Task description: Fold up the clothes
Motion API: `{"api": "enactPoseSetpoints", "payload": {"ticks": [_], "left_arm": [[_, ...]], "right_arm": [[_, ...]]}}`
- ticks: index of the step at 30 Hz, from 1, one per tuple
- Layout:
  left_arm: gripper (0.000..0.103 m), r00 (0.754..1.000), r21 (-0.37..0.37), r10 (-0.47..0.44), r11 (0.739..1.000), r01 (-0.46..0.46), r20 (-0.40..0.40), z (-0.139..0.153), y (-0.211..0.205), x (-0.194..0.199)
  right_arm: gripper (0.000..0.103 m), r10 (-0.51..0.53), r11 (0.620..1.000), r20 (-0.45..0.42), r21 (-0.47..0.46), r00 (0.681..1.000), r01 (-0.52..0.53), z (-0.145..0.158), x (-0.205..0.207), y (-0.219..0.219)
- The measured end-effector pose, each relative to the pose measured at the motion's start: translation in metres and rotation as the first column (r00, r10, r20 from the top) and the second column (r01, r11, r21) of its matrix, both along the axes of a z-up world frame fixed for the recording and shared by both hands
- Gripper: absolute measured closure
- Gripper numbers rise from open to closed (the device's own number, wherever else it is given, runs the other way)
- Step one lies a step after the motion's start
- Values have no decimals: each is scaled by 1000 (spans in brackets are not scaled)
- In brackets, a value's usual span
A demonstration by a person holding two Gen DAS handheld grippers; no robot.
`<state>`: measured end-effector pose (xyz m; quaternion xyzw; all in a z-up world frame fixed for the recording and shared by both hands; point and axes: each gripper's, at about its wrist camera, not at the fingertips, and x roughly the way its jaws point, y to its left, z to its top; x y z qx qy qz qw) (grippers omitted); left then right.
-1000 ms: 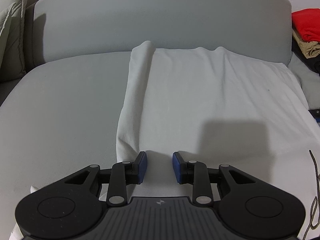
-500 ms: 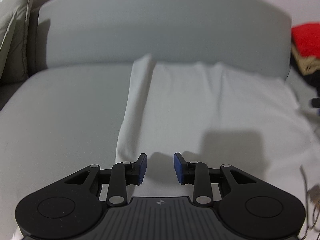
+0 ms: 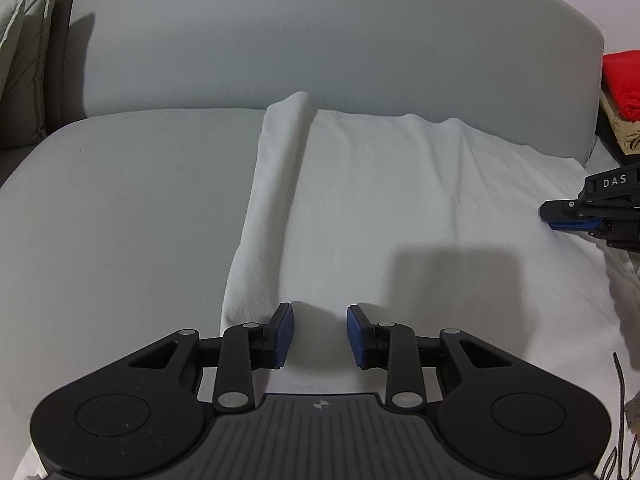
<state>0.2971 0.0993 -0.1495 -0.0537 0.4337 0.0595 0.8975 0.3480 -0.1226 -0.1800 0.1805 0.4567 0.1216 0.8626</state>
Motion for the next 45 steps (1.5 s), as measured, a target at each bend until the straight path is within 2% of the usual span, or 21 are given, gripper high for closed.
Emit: {"api": "enactPoseSetpoints", "payload": {"ticks": [5,6,8,10,12,17,18,20,22,24,26,28,30,33,35,36,37,39,42,45], "left_arm": [[69,1000,2,3,1000,-3,-2,0,-2,-2],[69,1000,8,0,1000,0,-1,1,-3,-3],[69,1000,15,0,1000,0,3,1,-2,-5],[70,1000,9,26,1000,-26,12,3,2,-6],[70,998,-5,62,998,-62,24,5,8,-7],[70,994,-33,95,995,-93,46,9,16,-10],[70,994,-39,95,995,-93,49,10,16,-11],[70,995,-42,84,996,-82,54,11,16,-12],[70,995,-58,67,996,-62,75,14,15,-14],[70,993,-76,40,997,-32,112,19,12,-18],[70,988,-97,13,995,2,153,30,8,-33],[70,981,-127,-7,991,32,192,47,5,-55],[70,972,-141,-23,988,57,234,69,-1,-80],[69,954,-108,-93,986,128,286,107,-21,-124],[68,932,-67,-164,978,195,325,134,-42,-153],[65,917,-58,-197,971,231,347,147,-54,-166],[64,900,-53,-228,962,266,370,160,-66,-179],[64,864,-38,-284,944,329,416,185,-92,-200],[62,805,-8,-358,912,410,473,219,-134,-224],[62,756,1,-427,871,491,497,243,-180,-239]], "right_arm": [[92,104,974,59,-208,993,-90,8,0,21],[101,128,961,73,-258,989,-105,9,-1,26],[103,100,955,113,-291,989,-63,13,-3,25],[103,-10,963,168,-263,986,54,22,-2,9],[103,-113,964,184,-219,976,153,30,-1,-16],[101,-224,966,117,-107,967,237,31,-5,-74],[100,-240,967,98,-58,966,247,30,-7,-86],[100,-263,960,40,112,964,257,28,-15,-113],[100,-274,913,-14,310,962,265,29,-31,-138],[97,-273,853,-20,458,962,251,42,-56,-160],[95,-286,795,9,561,958,232,65,-90,-183],[87,-311,720,30,660,950,215,91,-130,-208],[72,-326,637,50,749,944,180,116,-174,-233],[71,-356,530,122,843,926,92,152,-244,-269],[70,-407,442,168,896,898,32,172,-295,-295],[66,-436,408,192,913,879,3,181,-322,-307],[65,-471,396,218,918,855,-16,187,-352,-317],[60,-545,417,279,908,791,-32,204,-414,-332],[57,-623,492,393,869,676,-51,233,-505,-353],[55,-645,581,512,811,567,-70,257,-589,-364]]}}
